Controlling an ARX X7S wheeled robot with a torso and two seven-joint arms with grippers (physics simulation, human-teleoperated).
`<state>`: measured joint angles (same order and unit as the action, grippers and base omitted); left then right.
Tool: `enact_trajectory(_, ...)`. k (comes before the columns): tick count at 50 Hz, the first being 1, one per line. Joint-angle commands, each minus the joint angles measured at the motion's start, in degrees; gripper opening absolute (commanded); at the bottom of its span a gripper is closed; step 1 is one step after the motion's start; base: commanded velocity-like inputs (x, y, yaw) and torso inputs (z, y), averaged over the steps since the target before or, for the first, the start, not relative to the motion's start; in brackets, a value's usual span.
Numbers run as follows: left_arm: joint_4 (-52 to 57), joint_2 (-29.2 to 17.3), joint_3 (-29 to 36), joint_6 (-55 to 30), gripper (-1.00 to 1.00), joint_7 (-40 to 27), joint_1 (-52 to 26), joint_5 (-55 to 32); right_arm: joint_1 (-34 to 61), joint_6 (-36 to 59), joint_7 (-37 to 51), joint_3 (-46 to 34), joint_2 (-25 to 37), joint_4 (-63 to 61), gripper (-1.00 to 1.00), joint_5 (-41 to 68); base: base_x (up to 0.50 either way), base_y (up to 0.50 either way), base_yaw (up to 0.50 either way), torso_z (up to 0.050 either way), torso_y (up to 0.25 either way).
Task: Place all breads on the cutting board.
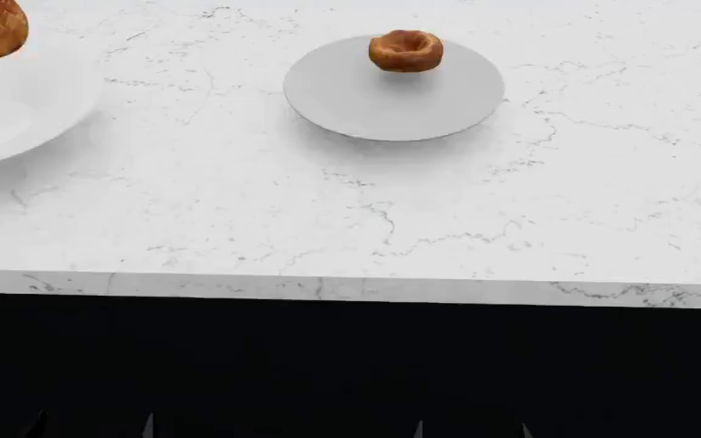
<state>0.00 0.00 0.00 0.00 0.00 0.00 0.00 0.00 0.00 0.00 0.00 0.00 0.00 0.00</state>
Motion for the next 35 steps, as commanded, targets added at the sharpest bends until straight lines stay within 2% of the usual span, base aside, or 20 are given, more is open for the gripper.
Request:
enact_trajectory(1,-0.1,-1.3,1.6,0.1,1.00,-1.6,0.0,-1.3,0.0,0.2,1.7,-1.7,1.4,-0.2,1.00,1.4,0.00,0.00,0.00,0.000,0.000)
enact_trajectory(11,0.8,-3.1,3.0,1.5,1.00,-0.9,0.9,-5.1,-0.4,-0.8,3.2,-3.2,3.0,-0.4,1.00,2.7,0.00,0.00,0.00,0.002,0.000)
enact_trajectory(35,-0.3,-4.8,4.9,1.7,1.00,-3.1,0.2,-7.0,-0.5,-1.5,5.1,-5.2,4.8,-1.0,1.00,5.0,0.00,0.00,0.00,0.050,0.000)
